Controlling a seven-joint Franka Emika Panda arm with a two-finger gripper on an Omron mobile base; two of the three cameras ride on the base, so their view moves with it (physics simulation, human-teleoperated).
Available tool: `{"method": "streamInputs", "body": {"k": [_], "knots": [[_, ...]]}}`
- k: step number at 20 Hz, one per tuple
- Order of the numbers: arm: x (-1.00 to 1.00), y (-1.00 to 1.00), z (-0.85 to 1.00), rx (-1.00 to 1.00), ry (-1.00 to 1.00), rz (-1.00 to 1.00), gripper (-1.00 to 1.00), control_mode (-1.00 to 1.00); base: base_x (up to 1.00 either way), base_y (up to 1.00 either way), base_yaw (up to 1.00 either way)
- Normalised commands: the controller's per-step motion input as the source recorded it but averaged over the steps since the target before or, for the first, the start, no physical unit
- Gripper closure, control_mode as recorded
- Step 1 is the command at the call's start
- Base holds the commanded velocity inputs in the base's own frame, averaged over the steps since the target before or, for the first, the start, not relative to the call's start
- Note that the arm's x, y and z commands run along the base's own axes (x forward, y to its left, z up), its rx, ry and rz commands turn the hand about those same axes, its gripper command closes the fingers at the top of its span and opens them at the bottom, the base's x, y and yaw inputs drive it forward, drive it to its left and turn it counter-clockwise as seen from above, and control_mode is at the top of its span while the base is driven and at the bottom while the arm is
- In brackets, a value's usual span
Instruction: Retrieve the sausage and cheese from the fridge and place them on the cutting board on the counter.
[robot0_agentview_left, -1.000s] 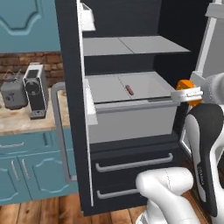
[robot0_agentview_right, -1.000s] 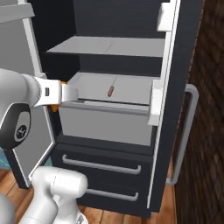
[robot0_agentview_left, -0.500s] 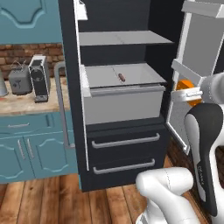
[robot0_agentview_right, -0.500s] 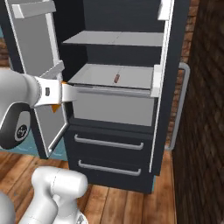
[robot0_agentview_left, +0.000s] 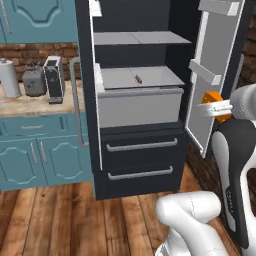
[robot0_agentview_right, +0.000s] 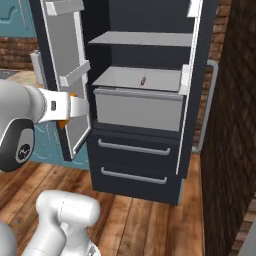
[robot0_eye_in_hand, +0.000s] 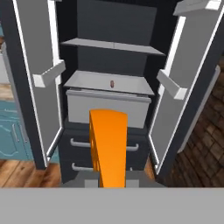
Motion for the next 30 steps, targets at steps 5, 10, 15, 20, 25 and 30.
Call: {"method": "streamInputs", "body": {"k": [5, 10, 15, 20, 25, 30], "knots": [[0.0, 0.0, 0.0, 0.0, 0.0, 0.0, 1.0, 1.0, -0.13, 0.37, 0.28], [0.0, 0.0, 0.0, 0.0, 0.0, 0.0, 1.0, 1.0, 0.0, 0.38, 0.36], [0.0, 0.0, 0.0, 0.0, 0.0, 0.0, 1.0, 1.0, -0.14, 0.42, 0.42], [0.0, 0.0, 0.0, 0.0, 0.0, 0.0, 1.0, 1.0, -0.15, 0.46, 0.42], [0.0, 0.0, 0.0, 0.0, 0.0, 0.0, 1.0, 1.0, -0.06, 0.53, 0.4], [0.0, 0.0, 0.0, 0.0, 0.0, 0.0, 1.0, 1.0, 0.0, 0.77, 0.36]]}}
